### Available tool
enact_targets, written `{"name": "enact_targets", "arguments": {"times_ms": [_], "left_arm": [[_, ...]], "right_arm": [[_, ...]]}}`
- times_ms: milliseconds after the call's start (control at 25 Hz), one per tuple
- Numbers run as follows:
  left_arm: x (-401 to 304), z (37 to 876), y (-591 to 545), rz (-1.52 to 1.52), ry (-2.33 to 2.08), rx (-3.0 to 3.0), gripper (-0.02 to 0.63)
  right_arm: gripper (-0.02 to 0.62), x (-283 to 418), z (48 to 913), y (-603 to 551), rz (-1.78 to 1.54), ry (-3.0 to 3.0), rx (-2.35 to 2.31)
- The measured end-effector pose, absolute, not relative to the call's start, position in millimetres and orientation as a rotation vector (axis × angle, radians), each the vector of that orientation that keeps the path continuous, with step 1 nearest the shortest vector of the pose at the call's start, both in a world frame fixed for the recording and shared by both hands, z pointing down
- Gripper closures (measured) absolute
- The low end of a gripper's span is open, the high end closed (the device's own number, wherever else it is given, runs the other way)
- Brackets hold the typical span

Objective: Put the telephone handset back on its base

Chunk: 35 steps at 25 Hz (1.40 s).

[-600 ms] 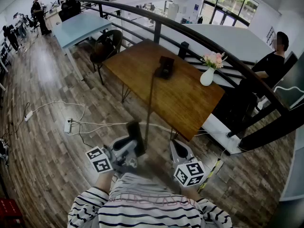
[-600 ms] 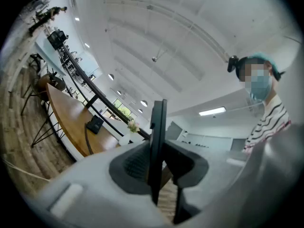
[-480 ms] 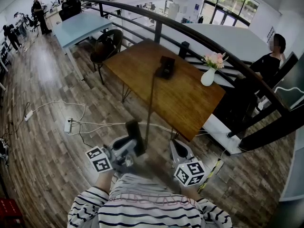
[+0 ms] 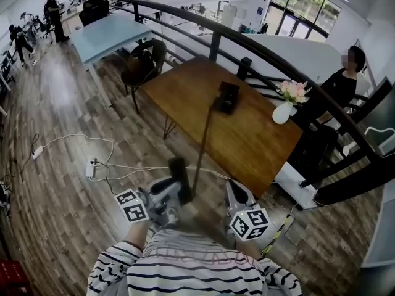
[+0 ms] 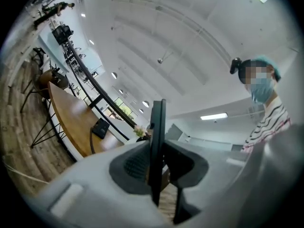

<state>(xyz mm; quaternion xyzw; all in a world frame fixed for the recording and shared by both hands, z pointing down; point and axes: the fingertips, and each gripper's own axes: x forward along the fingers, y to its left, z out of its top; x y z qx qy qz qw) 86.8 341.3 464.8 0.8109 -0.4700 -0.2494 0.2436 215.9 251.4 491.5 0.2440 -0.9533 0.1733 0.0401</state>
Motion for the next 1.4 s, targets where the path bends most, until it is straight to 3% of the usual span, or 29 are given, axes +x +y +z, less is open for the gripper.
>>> {"name": "enact_targets", "arguments": {"times_ms": [680,1400], "left_arm": [[-73,462,257,-0.664,-1.180,2.241,0.528],[-103,472,136,-0.664,-1.189,2.191,0.529]], "right_arm": [[0.595,75,489,166,0.563,-2.873,0.935],[0.595,41,497,47,0.612,-2.843,0.919]]}}
